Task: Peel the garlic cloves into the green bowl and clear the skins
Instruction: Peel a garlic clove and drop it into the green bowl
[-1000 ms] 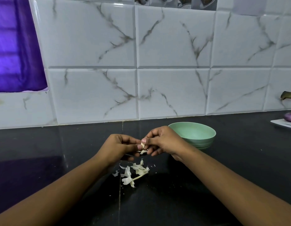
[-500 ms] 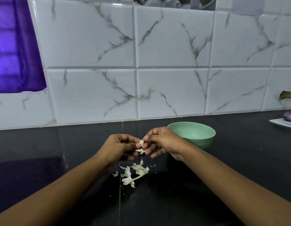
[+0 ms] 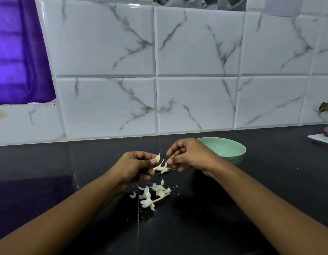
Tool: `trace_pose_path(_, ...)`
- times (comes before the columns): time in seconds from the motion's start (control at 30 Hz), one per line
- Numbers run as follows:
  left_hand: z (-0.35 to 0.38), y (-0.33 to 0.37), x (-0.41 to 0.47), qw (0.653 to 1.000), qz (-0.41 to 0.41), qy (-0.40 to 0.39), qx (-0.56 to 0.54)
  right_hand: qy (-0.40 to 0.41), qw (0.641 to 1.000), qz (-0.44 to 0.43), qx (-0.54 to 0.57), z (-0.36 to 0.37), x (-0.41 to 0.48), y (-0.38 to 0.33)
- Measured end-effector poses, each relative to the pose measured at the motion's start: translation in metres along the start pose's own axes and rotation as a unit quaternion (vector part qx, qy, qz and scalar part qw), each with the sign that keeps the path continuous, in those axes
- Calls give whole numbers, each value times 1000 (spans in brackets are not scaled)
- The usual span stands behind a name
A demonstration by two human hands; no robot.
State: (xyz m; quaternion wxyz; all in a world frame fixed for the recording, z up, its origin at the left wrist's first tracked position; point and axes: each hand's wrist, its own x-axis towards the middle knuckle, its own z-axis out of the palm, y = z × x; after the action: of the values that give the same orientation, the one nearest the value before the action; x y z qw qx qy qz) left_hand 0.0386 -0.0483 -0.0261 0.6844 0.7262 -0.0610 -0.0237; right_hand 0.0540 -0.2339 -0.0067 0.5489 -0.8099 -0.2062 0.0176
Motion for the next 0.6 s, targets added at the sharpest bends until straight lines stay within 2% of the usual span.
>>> trace_pose_path(0.17,4,0,-3,999,10,-30,37,-44,997,1,55,13,-1,6)
trace_pose_path(0.47,2,2,-4,998,35,-42,40,-45,988,39,143,9,1,6)
trace_pose_path(0.6,-1,1,-5,995,35,-49,85,-43,984,50,164,8,3,7)
